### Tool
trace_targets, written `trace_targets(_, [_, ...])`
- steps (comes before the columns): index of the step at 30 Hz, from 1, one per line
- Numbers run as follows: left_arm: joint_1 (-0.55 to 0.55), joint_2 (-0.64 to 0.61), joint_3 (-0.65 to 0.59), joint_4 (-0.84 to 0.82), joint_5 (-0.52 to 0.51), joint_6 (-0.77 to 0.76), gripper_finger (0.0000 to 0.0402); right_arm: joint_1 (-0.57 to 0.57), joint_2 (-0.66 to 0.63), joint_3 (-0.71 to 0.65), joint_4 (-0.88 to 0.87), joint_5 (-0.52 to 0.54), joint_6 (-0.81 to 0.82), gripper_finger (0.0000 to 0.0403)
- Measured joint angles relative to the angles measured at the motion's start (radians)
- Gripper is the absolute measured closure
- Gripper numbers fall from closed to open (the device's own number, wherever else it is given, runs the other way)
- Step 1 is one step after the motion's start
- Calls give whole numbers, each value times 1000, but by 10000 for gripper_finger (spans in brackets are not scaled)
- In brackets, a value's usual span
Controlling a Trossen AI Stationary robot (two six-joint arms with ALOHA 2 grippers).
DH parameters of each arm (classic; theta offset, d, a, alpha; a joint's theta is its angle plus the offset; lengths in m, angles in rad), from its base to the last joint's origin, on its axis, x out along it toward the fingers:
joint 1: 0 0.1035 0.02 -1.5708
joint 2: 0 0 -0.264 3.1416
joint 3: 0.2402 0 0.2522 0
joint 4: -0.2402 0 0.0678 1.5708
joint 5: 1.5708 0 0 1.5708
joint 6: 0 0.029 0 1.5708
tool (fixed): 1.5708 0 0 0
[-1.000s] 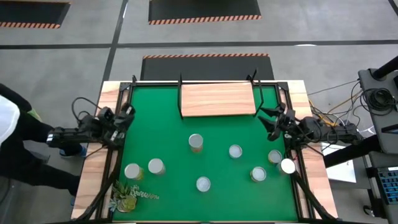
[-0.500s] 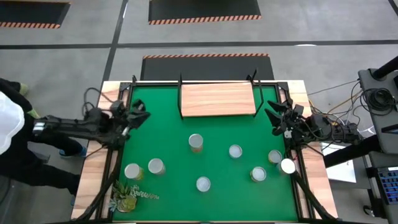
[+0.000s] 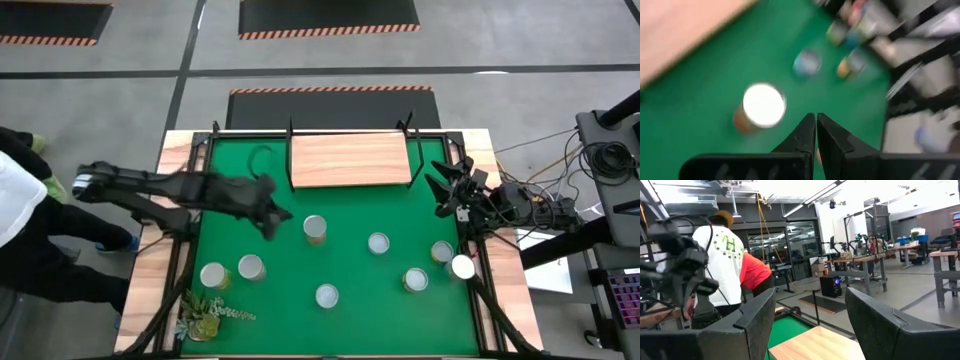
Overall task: Pick and place cans onto a shelf
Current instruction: Put the canned pineapple on the shelf
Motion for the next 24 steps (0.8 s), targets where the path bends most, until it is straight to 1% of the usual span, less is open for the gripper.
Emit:
trace_targets(3, [-37,153,134,-130,0,-13,402,0,0,0,0,0,0,174])
trace_targets(7, [-68,345,293,-301,1,55,402,0,0,0,0,0,-17,174])
trace_targets(10, [-87,461,384,-377,-11,164,402,0,0,0,0,0,-19,174])
trace_targets(14, [-110,576,463,-389,-17,329,394,0,0,0,0,0,-18,174])
trace_targets(16, [-111,618,502,-426,-12,356,380,0,0,0,0,0,-18,174])
trace_targets(19, [-106,650,539,-467,-18,397,346,0,0,0,0,0,-17,174])
trace_targets(22, [-102,656,540,-458,-25,420,300,0,0,0,-1,-1,-15,174])
trace_targets(24, [-99,656,540,-457,-71,422,263,0,0,0,-4,-2,-15,174])
